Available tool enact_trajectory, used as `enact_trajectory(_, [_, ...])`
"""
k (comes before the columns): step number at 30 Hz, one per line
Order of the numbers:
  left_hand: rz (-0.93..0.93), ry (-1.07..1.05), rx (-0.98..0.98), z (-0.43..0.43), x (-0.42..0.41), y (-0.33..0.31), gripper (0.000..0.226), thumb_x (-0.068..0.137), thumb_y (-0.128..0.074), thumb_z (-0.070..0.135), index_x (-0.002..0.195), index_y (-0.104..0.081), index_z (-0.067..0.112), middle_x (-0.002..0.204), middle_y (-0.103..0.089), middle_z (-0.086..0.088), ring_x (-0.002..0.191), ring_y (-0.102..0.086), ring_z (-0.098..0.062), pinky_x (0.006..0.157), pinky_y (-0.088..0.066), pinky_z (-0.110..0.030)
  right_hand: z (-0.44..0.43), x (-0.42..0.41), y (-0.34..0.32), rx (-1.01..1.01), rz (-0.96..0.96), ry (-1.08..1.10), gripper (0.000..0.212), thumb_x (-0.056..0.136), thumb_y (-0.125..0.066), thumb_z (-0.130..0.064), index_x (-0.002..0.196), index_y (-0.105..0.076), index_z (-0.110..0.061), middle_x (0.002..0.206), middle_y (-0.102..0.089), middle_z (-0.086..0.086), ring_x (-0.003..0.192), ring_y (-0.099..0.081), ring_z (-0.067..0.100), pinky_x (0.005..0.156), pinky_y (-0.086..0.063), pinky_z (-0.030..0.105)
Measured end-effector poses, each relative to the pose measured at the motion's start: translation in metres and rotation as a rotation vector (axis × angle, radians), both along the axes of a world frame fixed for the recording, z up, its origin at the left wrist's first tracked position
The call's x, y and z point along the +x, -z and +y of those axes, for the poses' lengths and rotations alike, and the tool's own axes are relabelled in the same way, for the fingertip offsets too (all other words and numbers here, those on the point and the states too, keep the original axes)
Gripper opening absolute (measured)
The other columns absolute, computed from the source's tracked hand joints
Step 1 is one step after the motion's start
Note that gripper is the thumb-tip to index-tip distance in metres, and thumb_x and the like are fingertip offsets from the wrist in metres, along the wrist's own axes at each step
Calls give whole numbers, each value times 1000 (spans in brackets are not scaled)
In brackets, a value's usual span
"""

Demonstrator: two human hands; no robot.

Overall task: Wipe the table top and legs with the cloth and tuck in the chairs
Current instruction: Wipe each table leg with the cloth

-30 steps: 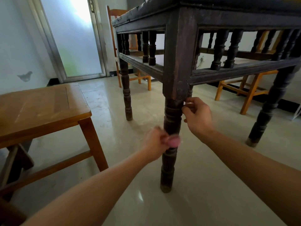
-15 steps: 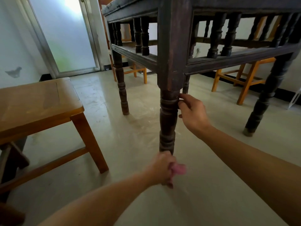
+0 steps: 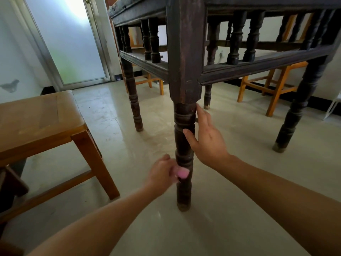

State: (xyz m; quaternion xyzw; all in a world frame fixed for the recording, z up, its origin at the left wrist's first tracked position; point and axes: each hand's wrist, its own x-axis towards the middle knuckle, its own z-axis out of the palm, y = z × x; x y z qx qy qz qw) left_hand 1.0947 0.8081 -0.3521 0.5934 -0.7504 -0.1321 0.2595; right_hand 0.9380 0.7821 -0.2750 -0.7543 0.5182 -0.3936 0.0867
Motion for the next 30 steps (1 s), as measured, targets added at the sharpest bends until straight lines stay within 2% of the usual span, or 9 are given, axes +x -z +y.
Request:
enact_trajectory(2, [347,-293,-33,-13,5,-16,17,82,-69,7,80,-56,18,89,-54,6,73,-55,-5,59,-46,-14,0,-2,2,-144,78,43,78,94,-59,-29,154,-10,-16,162,-12,4,137,-40,23,90,-50,31])
enact_trajectory(4, [554,-381,-34,-23,-4,-23,17,84,-67,6,84,-56,19,90,-59,1,70,-60,-6,58,-50,-15,0,-4,5,-280,148,20,76,92,-61,-23,152,-15,-16,162,-8,10,137,-39,30,83,-55,33])
enact_trajectory(8, [376,-201,-127,-11,-23,-1,16,88,-61,8,92,-55,23,91,-53,7,78,-56,-9,71,-50,-19,1,-2,14,-521,256,-72,64,88,-59,-15,144,-29,-20,156,-18,18,140,-28,41,102,-41,51])
enact_trajectory(12, [2,224,92,16,-19,42,12,89,-57,11,81,-56,20,92,-52,2,82,-51,-13,77,-47,-28,-6,0,20,-606,414,-53,56,87,-55,-17,140,-38,-23,155,-25,21,145,-19,38,111,-29,55])
enact_trajectory(15, [340,21,312,16,-18,46,10,88,-61,10,83,-55,16,98,-64,-14,89,-64,-27,81,-55,-40,-15,-1,21,-615,420,-84,46,87,-56,-17,133,-51,-19,157,-18,16,147,-14,37,111,-28,51])
enact_trajectory(19, [534,-394,21,-25,-2,11,19,85,-67,8,83,-54,23,92,-61,-2,76,-63,-14,63,-53,-19,-24,-1,29,-595,436,-114,31,89,-54,-21,117,-67,-16,156,-15,12,146,-10,38,99,-42,51])
enact_trajectory(21, [558,-350,-20,-23,-14,6,17,86,-66,9,86,-54,21,92,-57,3,80,-58,-11,67,-51,-20,-28,-1,35,-590,442,-124,34,90,-53,-23,120,-66,-17,156,-17,11,148,-3,37,95,-46,55])
enact_trajectory(26, [256,45,52,12,-27,55,13,78,-68,8,83,-59,15,89,-45,15,80,-45,2,73,-42,-21,-39,3,47,-633,390,-140,29,89,-57,-23,115,-70,-18,155,-21,11,149,9,29,95,-47,58])
enact_trajectory(30, [474,-237,184,-15,2,56,23,73,-77,5,84,-60,15,90,-53,6,80,-57,-9,65,-56,-32,-45,8,51,-681,366,-122,24,88,-61,-23,110,-72,-18,153,-23,12,149,9,30,97,-46,57])
